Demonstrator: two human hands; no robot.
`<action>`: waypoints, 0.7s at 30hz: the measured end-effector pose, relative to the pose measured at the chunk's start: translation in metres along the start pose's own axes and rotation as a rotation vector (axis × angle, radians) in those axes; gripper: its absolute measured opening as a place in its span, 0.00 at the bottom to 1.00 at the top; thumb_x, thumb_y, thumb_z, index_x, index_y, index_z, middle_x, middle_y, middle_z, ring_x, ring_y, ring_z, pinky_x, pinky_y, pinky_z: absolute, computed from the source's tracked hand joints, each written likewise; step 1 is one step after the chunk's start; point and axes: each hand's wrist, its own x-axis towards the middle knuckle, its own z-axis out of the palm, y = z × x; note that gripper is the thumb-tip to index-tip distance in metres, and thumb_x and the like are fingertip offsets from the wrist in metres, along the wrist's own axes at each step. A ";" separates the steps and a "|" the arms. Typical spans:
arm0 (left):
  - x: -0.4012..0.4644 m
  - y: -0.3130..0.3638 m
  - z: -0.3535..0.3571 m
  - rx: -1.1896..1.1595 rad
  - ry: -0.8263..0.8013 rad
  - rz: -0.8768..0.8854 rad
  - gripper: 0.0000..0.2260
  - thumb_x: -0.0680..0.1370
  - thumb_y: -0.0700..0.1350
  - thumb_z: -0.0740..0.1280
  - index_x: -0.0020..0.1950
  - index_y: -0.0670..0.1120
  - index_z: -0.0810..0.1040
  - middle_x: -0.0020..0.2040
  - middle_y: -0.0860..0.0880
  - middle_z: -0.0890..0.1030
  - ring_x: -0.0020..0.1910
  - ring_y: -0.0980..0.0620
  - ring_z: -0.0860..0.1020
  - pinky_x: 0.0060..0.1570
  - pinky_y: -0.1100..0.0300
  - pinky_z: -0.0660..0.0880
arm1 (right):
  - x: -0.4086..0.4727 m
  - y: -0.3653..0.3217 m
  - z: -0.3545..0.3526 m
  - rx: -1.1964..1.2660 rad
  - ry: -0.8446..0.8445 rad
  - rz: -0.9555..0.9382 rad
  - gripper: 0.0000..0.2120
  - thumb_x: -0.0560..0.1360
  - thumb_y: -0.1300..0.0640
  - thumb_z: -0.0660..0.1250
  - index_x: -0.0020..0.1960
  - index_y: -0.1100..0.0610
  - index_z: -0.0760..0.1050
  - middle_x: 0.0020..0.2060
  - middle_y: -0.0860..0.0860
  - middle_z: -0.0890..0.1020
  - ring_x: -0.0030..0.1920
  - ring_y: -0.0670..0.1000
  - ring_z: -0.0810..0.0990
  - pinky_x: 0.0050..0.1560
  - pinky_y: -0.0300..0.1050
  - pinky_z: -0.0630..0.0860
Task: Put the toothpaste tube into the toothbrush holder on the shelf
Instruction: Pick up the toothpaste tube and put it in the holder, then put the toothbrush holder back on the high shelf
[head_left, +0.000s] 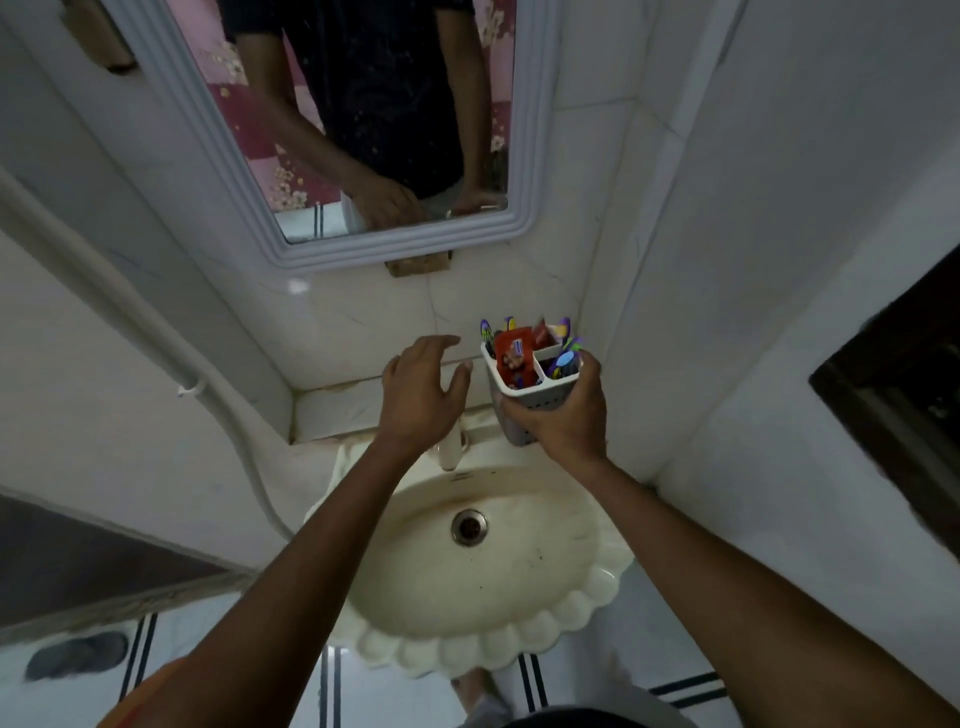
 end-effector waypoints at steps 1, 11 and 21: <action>0.002 0.007 -0.007 0.006 0.015 0.007 0.20 0.84 0.56 0.66 0.73 0.50 0.78 0.71 0.50 0.81 0.70 0.47 0.79 0.73 0.40 0.70 | 0.004 -0.011 -0.005 0.011 0.017 -0.027 0.56 0.59 0.42 0.92 0.79 0.54 0.69 0.66 0.43 0.80 0.64 0.42 0.81 0.59 0.36 0.81; 0.031 0.102 -0.085 0.032 0.277 0.131 0.21 0.83 0.58 0.67 0.72 0.48 0.79 0.67 0.48 0.83 0.66 0.46 0.81 0.68 0.38 0.75 | 0.045 -0.134 -0.089 0.169 0.120 -0.320 0.55 0.58 0.33 0.88 0.75 0.54 0.71 0.66 0.48 0.82 0.64 0.49 0.84 0.58 0.41 0.84; 0.062 0.205 -0.184 0.097 0.499 0.314 0.21 0.84 0.60 0.65 0.72 0.50 0.77 0.69 0.49 0.82 0.66 0.47 0.80 0.67 0.39 0.77 | 0.075 -0.284 -0.198 0.225 0.252 -0.585 0.54 0.52 0.14 0.76 0.66 0.46 0.69 0.60 0.49 0.82 0.59 0.52 0.84 0.53 0.53 0.87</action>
